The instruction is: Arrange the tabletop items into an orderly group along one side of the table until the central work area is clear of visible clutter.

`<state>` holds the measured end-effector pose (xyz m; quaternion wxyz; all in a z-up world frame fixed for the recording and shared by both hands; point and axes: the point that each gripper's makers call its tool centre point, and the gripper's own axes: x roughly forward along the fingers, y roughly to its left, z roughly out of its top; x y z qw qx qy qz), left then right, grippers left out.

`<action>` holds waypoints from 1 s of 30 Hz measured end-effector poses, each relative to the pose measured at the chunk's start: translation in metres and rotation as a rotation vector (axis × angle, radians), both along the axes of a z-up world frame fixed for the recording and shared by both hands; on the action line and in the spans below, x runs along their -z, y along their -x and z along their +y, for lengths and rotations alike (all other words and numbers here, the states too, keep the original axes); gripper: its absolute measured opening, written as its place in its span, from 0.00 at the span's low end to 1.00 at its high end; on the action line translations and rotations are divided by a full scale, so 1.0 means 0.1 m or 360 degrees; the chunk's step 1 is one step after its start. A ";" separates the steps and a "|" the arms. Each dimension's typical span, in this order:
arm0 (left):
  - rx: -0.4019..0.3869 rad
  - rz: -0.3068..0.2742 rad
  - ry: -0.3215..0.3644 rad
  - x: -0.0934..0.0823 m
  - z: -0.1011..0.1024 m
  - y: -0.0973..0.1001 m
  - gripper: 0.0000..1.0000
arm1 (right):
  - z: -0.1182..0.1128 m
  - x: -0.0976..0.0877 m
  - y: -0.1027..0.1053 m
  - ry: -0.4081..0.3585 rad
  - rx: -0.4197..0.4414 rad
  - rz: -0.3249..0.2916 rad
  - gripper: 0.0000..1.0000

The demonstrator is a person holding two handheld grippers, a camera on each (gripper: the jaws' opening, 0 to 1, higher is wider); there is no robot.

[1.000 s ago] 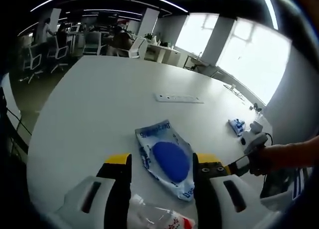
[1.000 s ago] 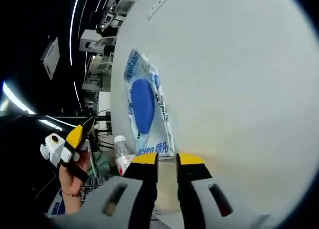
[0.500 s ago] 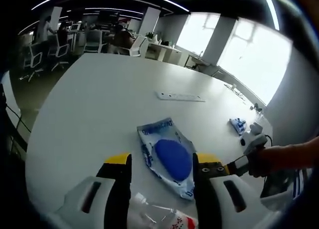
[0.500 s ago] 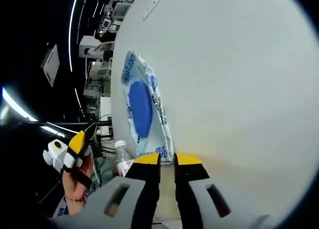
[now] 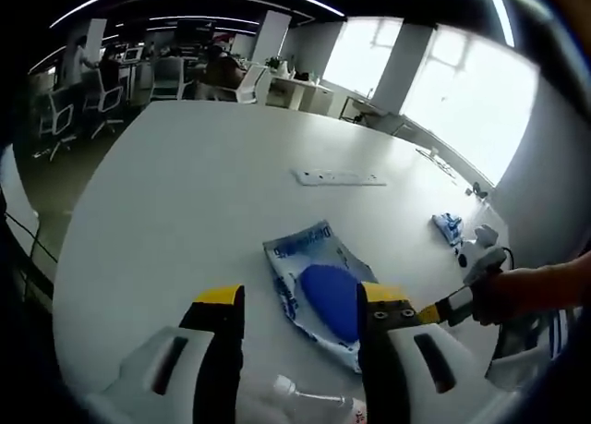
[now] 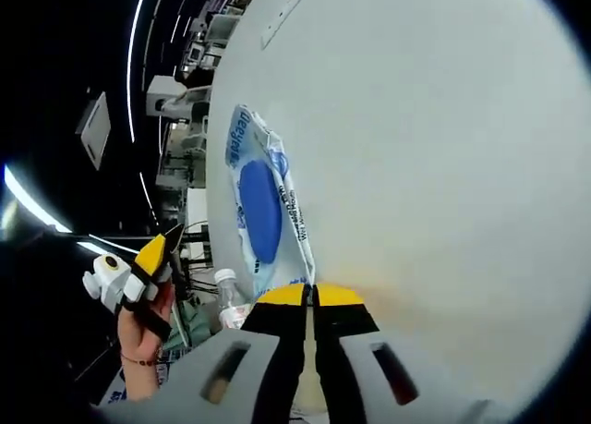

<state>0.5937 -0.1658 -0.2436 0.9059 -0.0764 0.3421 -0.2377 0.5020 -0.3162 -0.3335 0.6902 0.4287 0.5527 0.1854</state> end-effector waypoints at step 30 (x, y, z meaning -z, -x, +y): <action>0.0718 0.0017 -0.0488 0.45 -0.38 -0.69 0.43 | 0.02 -0.04 -0.02 -0.0046 -0.0005 -0.0010 0.00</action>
